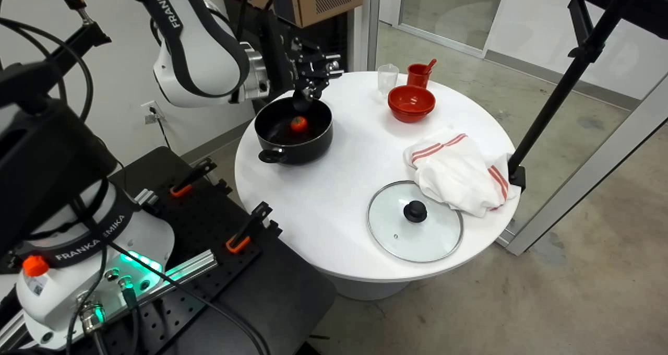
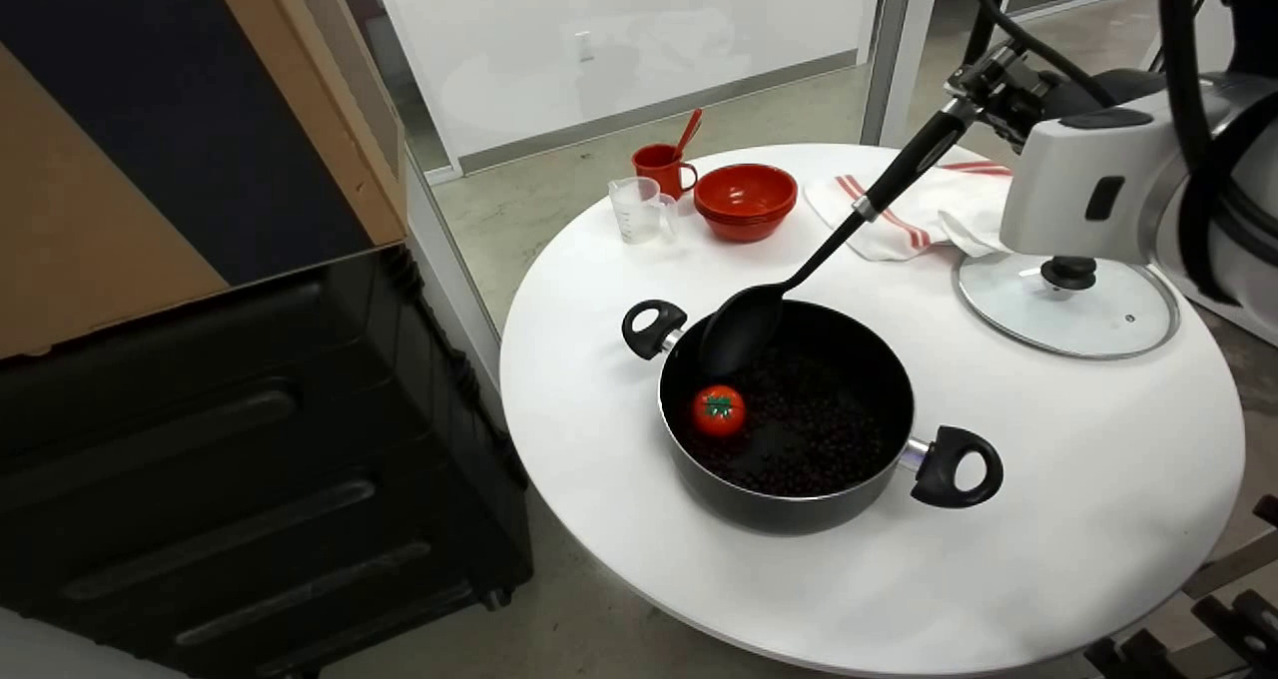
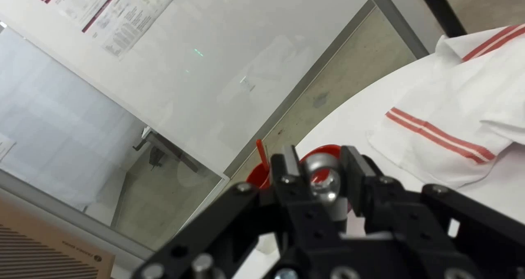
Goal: Stir the content in the pot with the spoon
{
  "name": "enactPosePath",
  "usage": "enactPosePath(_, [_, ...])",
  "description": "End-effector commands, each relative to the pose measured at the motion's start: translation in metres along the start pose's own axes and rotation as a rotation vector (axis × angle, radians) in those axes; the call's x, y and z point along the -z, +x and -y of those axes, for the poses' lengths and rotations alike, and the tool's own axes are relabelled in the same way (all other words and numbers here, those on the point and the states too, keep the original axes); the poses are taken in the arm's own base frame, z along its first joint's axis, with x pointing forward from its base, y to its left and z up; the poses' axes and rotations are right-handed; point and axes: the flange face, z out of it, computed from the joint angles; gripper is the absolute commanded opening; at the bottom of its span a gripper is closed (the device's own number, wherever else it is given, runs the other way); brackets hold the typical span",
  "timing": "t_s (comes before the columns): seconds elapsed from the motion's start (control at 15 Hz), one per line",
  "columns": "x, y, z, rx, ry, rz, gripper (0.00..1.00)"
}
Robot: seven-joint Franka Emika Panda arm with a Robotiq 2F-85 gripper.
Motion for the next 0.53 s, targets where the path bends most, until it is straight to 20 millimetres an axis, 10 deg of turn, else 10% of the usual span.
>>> enactPosePath(0.0, [-0.006, -0.021, 0.014, -0.069, 0.063, 0.034, 0.07])
enactPosePath(0.47, [0.005, -0.006, 0.047, -0.074, 0.190, -0.048, 0.07])
